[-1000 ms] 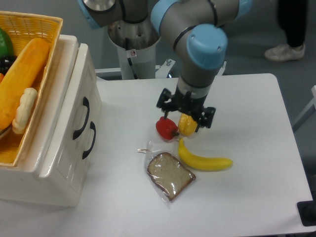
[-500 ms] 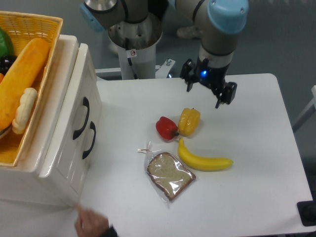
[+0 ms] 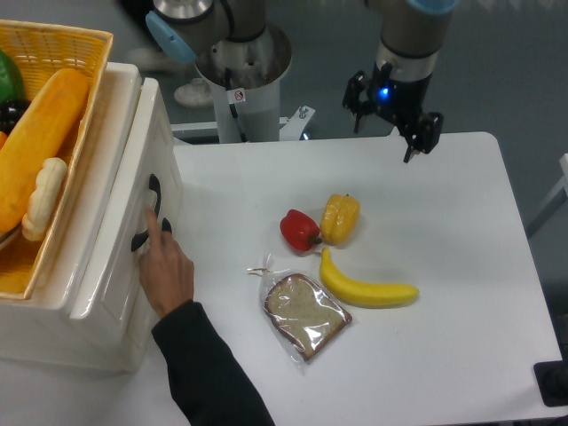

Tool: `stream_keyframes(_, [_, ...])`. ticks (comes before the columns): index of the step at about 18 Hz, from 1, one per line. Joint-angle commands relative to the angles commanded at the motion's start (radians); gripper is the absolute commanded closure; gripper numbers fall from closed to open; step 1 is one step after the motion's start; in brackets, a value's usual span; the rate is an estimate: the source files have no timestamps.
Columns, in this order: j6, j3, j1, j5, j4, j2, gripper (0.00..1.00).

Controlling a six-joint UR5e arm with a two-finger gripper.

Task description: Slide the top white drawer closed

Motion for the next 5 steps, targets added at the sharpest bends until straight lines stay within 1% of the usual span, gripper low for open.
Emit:
stream_keyframes(2, [0.000,-0.029,0.012,0.000,0.000,0.020,0.00])
stream_keyframes(5, [0.000,-0.032,0.014,0.000,-0.002,0.022,0.00])
